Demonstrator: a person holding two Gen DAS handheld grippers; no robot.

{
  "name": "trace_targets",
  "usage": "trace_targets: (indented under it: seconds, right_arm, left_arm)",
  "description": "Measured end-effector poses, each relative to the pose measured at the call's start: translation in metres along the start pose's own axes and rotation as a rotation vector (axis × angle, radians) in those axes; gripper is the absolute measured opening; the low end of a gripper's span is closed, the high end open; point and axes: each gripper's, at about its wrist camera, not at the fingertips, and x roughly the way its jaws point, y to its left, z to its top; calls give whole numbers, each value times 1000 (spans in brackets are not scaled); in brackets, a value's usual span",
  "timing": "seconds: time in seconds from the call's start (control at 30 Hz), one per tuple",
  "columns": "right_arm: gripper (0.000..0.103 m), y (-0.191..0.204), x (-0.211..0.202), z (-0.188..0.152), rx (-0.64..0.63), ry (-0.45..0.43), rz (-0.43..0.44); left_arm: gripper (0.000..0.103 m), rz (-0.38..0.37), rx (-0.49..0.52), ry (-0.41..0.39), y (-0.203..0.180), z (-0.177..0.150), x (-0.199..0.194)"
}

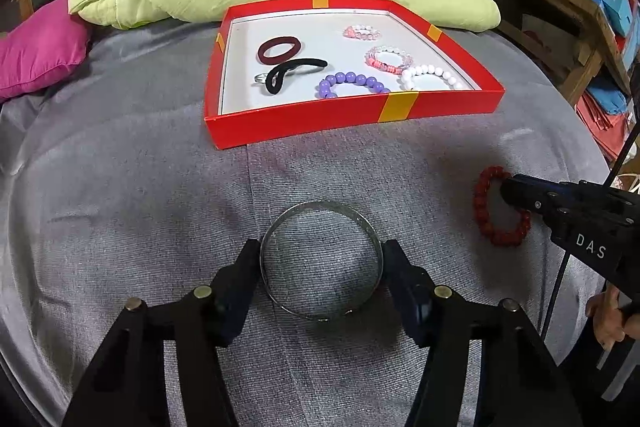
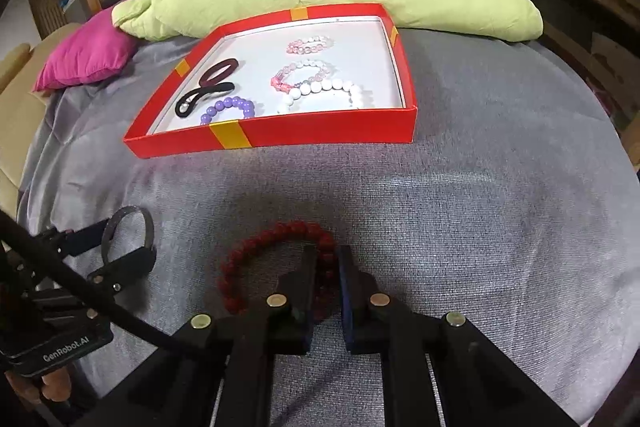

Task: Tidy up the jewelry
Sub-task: 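Lift the silver bangle with the left tool while the right tool lifts the red bracelet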

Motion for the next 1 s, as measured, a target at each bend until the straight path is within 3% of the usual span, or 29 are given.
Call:
trace_targets:
  seconds: [0.43,0.6,1.0]
  right_arm:
    - [18,8,0,0,-10,-29,-35]
    - [11,15,-1,0,-32,-50,-59]
    - [11,21,-26,8,-14,-130,12]
  left_arm:
    - [63,13,7,5,-1,1,-2]
    - [63,5,10,-11,-2,2,-8]
    - [63,-8,0,-50,1,6,-24]
